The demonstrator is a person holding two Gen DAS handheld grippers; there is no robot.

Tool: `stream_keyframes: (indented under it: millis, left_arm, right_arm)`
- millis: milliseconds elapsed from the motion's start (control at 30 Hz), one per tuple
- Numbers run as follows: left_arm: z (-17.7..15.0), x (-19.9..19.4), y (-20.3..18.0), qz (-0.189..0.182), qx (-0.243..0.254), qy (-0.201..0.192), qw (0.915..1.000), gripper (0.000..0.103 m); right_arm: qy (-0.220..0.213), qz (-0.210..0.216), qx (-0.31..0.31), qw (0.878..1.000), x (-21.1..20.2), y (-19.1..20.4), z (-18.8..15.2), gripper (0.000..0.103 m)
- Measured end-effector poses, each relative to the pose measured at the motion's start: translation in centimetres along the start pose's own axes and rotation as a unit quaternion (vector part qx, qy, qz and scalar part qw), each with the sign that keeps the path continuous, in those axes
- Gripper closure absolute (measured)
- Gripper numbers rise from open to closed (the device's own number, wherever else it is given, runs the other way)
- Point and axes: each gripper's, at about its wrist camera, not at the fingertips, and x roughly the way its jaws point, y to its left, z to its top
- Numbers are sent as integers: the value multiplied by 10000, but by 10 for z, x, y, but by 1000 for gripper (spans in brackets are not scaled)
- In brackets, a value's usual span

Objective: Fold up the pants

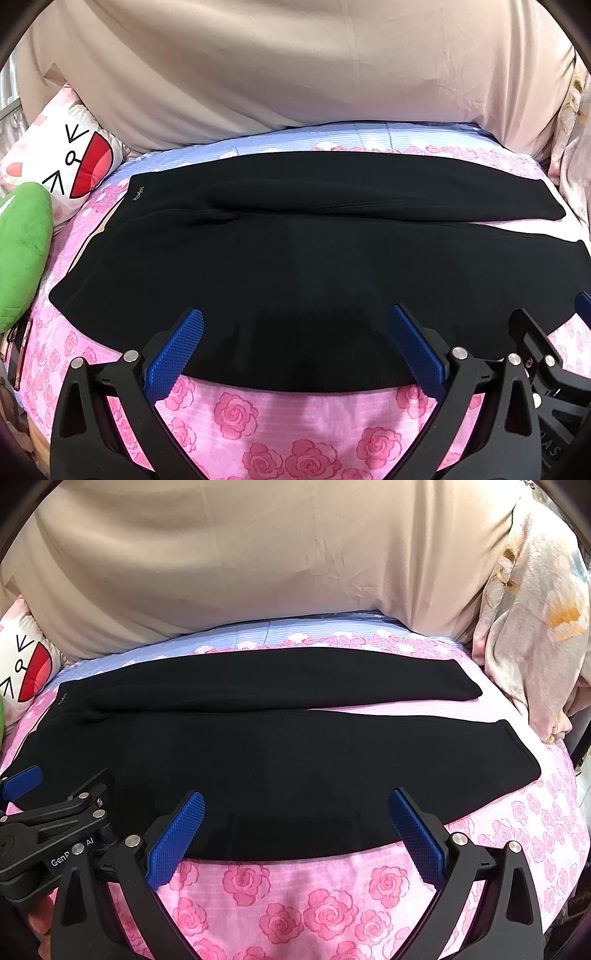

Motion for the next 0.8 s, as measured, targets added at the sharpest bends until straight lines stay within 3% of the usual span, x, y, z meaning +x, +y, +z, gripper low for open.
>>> stream_keyframes:
  millis: [233, 400, 533, 633, 800]
  left_arm:
    - [4, 7, -4, 65, 50, -6, 10000, 5]
    - [9, 11, 9, -172, -114, 60, 9998, 5]
    - [20, 17, 47, -96, -408, 14, 9991, 5]
    - [34, 28, 86, 133, -679, 53, 9976, 5]
    - [51, 47, 142, 456, -1104, 140, 9927, 5]
  right_arm:
    - [45, 22, 35, 10000, 8, 1, 4, 5]
    - [13, 281, 117, 9995, 19, -19, 13, 5]
    - [57, 575, 790, 9952, 49, -103, 49, 5]
    - [167, 310, 1302, 9909, 91, -183, 88, 5]
    - [421, -34, 1415, 9890, 162, -258, 145, 5]
